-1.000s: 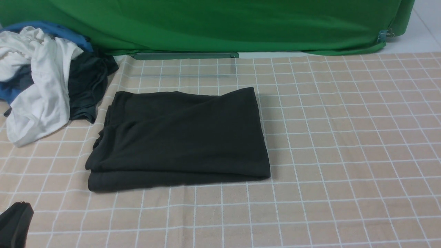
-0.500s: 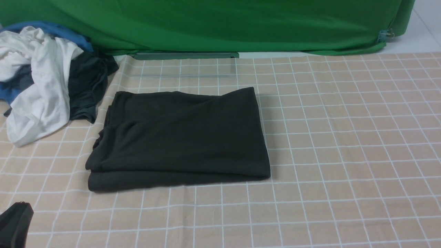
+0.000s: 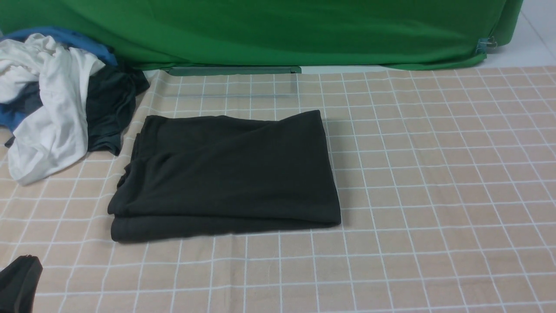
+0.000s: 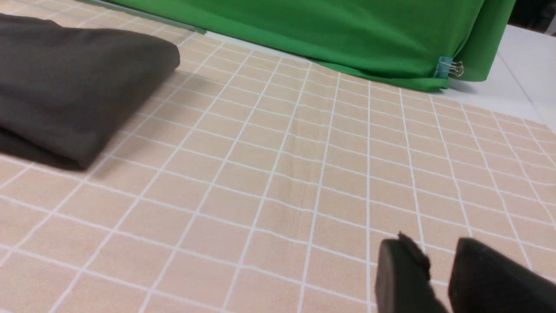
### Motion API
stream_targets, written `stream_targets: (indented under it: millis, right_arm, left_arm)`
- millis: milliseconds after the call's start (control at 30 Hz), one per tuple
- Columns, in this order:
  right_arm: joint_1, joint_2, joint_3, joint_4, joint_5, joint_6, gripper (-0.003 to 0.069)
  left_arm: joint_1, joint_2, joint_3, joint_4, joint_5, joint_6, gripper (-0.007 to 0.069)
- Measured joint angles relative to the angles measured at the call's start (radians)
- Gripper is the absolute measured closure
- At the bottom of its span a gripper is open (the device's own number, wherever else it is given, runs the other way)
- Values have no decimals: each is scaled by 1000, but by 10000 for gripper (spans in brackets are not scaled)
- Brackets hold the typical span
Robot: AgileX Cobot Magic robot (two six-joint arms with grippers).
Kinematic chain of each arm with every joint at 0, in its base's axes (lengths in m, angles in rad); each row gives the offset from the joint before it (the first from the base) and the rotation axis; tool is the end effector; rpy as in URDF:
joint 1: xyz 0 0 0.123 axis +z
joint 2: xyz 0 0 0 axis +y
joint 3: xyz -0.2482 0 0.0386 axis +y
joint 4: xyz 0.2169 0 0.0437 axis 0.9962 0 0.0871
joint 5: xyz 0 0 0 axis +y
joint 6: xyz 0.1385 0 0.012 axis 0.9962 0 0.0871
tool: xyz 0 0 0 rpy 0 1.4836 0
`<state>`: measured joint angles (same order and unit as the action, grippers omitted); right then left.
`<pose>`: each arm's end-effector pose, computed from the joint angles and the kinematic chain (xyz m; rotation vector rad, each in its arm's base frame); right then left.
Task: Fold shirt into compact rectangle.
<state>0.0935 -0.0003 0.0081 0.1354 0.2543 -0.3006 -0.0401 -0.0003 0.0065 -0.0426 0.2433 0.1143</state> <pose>0.1050 0.0146 0.1796 -0.2533 1.7249 -0.0261 0.1060 -0.0057 0.1813 0.1054 1.7297 0.0153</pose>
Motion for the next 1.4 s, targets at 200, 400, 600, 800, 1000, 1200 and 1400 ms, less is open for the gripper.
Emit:
stream_targets:
  millis: [200, 400, 600, 800, 1000, 1200, 1400]
  right_arm:
    - [0, 0, 0, 1, 0, 0, 441]
    - [0, 0, 0, 1, 0, -1, 435]
    - [0, 0, 0, 1, 0, 1, 424]
    - [0, 0, 0, 1, -1, 3, 424]
    - [0, 0, 0, 1, -1, 5, 424]
    - [0, 0, 0, 1, -1, 5, 424]
    - [0, 0, 0, 1, -1, 5, 424]
  left_arm:
    - [0, 0, 0, 3, 0, 0, 605]
    - [0, 0, 0, 4, 0, 0, 605]
    - [0, 0, 0, 4, 0, 0, 605]
    - [0, 0, 0, 6, 0, 0, 605]
    - [0, 0, 0, 7, 0, 0, 605]
    - [0, 0, 0, 7, 0, 0, 605]
    - [0, 0, 0, 7, 0, 0, 605]
